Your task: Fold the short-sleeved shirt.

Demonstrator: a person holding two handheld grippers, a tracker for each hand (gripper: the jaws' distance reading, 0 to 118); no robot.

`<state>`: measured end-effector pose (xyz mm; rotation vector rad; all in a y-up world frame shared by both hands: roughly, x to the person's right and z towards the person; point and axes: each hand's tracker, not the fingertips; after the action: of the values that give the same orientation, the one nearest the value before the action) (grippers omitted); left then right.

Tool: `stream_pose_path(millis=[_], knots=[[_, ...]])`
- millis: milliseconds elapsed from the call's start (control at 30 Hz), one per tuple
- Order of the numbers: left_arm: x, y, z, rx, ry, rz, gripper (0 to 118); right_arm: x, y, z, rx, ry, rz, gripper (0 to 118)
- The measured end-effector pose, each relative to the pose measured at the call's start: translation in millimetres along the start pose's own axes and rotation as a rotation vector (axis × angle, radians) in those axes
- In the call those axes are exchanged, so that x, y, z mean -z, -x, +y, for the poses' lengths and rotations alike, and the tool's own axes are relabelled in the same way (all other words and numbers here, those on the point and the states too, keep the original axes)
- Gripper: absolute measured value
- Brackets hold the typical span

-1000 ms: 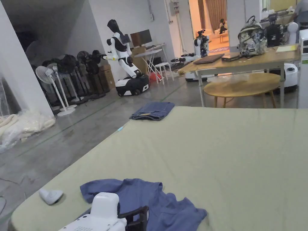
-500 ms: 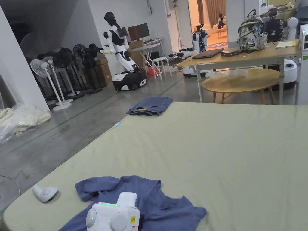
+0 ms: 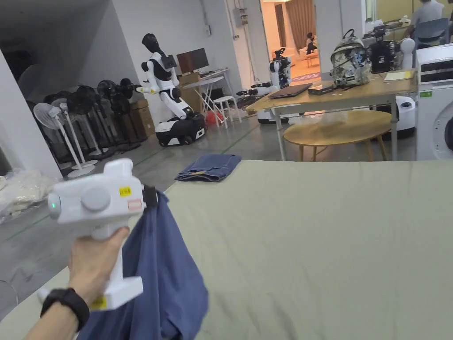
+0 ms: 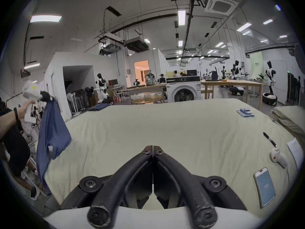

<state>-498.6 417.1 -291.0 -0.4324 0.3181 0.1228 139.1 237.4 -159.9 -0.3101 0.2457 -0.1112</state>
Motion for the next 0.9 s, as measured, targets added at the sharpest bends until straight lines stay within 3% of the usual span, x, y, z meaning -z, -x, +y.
stream_pose_path(millis=[133,200,333,433,633,833,867,900], knots=[[8,-82,21,0.147,-0.028,-0.089,0,-11,-12,0,0.039,-0.010,-0.024,0],[16,-131,6,0.156,-0.022,-0.178,0,-17,-19,0,0.051,-0.013,-0.043,0],[36,-251,-86,0.192,0.120,-0.377,0,-34,-35,0,0.090,-0.027,-0.077,0],[35,-338,-179,0.173,0.245,-0.601,0,-51,-49,-2,0.062,-0.030,-0.136,0],[-45,-487,-331,0.275,0.416,-0.972,0,-78,-85,-13,0.141,-0.002,-0.230,0],[-131,-537,-388,0.393,0.430,-1.175,0,-97,-107,-28,0.149,0.032,-0.302,0],[-134,-535,-389,0.381,0.432,-1.180,15,-99,-108,-30,0.151,0.035,-0.303,0],[-135,-526,-385,0.309,0.438,-1.206,39,-101,-108,-31,0.155,0.039,-0.303,0]])
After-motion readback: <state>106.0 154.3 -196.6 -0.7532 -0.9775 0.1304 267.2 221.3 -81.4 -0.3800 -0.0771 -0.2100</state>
